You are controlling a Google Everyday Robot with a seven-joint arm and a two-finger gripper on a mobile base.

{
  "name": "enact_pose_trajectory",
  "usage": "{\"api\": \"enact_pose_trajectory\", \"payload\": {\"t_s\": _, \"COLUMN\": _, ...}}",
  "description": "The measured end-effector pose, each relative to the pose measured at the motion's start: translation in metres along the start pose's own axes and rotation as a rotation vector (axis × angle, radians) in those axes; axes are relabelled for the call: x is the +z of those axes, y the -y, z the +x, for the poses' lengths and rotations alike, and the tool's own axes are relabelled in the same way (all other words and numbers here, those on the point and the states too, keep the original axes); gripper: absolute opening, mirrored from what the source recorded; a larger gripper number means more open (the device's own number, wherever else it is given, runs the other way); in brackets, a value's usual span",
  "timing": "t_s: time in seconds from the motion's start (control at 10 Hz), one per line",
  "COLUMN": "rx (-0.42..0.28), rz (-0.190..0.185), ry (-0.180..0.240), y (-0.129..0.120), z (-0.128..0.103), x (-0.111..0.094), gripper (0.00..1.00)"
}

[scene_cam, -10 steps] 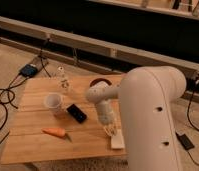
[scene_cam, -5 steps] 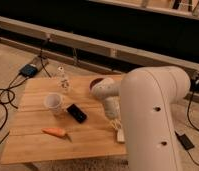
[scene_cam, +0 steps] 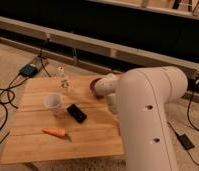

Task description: Wipe the white sponge on the table

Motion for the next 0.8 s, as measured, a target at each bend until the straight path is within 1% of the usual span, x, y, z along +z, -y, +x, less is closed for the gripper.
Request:
{"api": "enact_pose_trajectory", "payload": {"t_s": 0.2, "rx": -0.009, "rz": 0.013, "ry": 0.03, "y": -0.003, "z": -0.021, "x": -0.01, "gripper": 0.0}}
{"api": "enact_pose_trajectory", "payload": {"t_s": 0.3, "rx": -0.016, "rz": 0.015, "ry": 0.04, "y": -0.006, "z": -0.028, "x": -0.013, "gripper": 0.0}}
{"api": "enact_pose_trajectory", "payload": {"t_s": 0.4, "rx": -0.034, "rz": 0.016, "ry": 0.065, "y": -0.013, "z": -0.042, "x": -0.024, "gripper": 0.0}}
{"api": "enact_pose_trajectory", "payload": {"t_s": 0.5, "rx": -0.044, "rz": 0.014, "ry": 0.078, "y": -0.018, "z": -0.049, "x": -0.029, "gripper": 0.0}}
{"api": "enact_pose_trajectory", "payload": {"t_s": 0.6, "rx": -0.065, "rz": 0.009, "ry": 0.1, "y": -0.028, "z": -0.06, "x": -0.04, "gripper": 0.0}}
{"api": "enact_pose_trajectory", "payload": {"t_s": 0.8, "rx": -0.094, "rz": -0.005, "ry": 0.128, "y": -0.045, "z": -0.071, "x": -0.052, "gripper": 0.0}}
